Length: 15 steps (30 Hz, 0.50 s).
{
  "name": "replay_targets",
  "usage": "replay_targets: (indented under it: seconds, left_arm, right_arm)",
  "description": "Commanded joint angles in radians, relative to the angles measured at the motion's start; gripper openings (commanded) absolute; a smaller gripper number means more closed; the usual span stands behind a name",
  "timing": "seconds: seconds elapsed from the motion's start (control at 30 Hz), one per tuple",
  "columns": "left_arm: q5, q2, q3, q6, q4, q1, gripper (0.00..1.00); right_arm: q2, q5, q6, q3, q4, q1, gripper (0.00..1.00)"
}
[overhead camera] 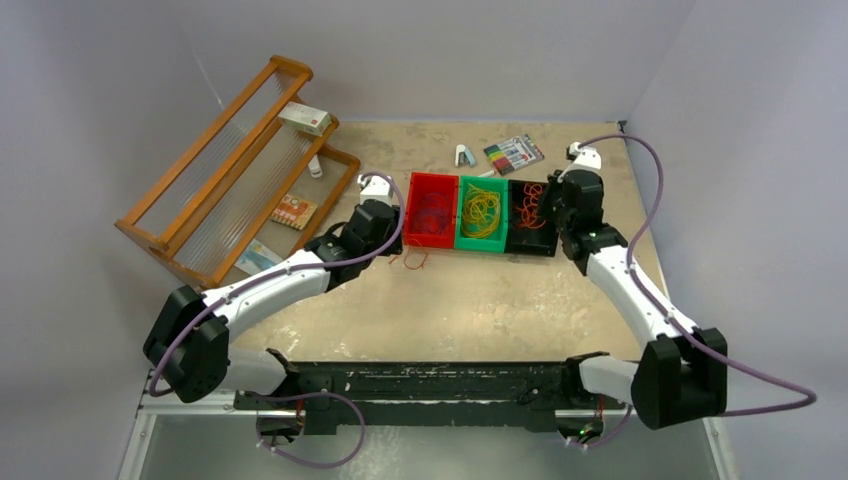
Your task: Untangle the cables
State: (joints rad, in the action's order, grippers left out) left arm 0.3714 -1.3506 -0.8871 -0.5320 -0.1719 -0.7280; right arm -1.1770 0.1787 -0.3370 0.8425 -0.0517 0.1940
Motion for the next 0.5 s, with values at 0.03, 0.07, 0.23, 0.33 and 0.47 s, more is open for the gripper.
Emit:
replay_targets:
  seconds: [0.03,0.07,0.23,0.33,0.47]
  left_arm:
    - [0.011,0.014,0.003,0.0,0.046,-0.002,0.45]
    - [0.011,0.013,0.002,0.002,0.046,-0.002,0.44]
    - [0.015,0.013,0.003,0.008,0.043,-0.002,0.44]
    - [0.021,0.018,0.007,0.009,0.04,-0.002,0.45]
    - [0.027,0.029,0.014,0.009,0.036,-0.002,0.45]
  right_arm:
    - [-0.073,-0.032,0.02,0.043,0.006,-0.025,0.0]
    - [-0.088,-0.042,0.021,0.041,-0.002,-0.03,0.0]
    - [-0.192,-0.107,0.02,0.045,-0.052,-0.048,0.0]
    - [-0.272,-0.135,0.019,0.061,-0.072,-0.054,0.0]
    - [-0.383,-0.171,0.02,0.091,-0.092,-0.059,0.0]
